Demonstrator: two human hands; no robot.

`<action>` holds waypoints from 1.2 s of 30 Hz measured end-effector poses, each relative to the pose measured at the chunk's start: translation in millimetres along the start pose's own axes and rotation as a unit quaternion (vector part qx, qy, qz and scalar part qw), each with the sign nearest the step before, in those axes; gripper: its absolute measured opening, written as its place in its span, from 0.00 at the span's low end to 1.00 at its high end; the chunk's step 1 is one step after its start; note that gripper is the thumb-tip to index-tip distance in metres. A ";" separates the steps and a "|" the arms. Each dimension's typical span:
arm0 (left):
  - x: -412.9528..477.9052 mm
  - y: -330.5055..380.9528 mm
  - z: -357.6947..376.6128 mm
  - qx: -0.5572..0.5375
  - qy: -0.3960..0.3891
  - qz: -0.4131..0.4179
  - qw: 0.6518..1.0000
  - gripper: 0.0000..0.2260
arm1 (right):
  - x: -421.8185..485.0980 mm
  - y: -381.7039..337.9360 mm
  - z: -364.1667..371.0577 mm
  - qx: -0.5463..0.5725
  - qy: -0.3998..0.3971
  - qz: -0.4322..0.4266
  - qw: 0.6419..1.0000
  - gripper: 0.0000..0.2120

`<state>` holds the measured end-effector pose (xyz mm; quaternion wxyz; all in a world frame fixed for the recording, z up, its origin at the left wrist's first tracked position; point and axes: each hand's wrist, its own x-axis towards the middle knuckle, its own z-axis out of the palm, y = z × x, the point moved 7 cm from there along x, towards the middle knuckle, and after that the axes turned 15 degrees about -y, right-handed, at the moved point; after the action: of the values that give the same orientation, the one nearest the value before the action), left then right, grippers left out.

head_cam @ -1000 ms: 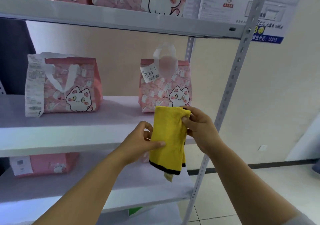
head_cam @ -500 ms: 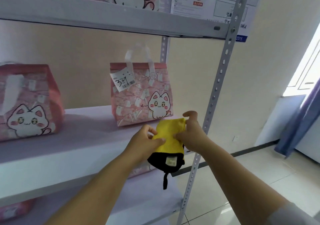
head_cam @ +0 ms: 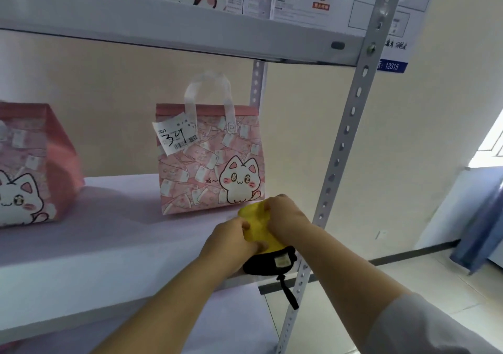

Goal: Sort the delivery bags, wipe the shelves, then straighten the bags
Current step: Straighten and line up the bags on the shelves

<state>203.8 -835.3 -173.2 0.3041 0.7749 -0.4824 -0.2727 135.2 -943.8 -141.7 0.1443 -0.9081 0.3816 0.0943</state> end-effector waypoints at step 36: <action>-237.1 40.0 -253.5 0.136 0.246 0.206 0.937 0.05 | -202.1 -189.5 -136.6 0.208 0.348 -0.357 0.841 0.03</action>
<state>270.5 -580.0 55.7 0.3548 0.7350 -0.5744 0.0628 140.4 -728.4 79.7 0.2113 -0.9030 0.0665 -0.3680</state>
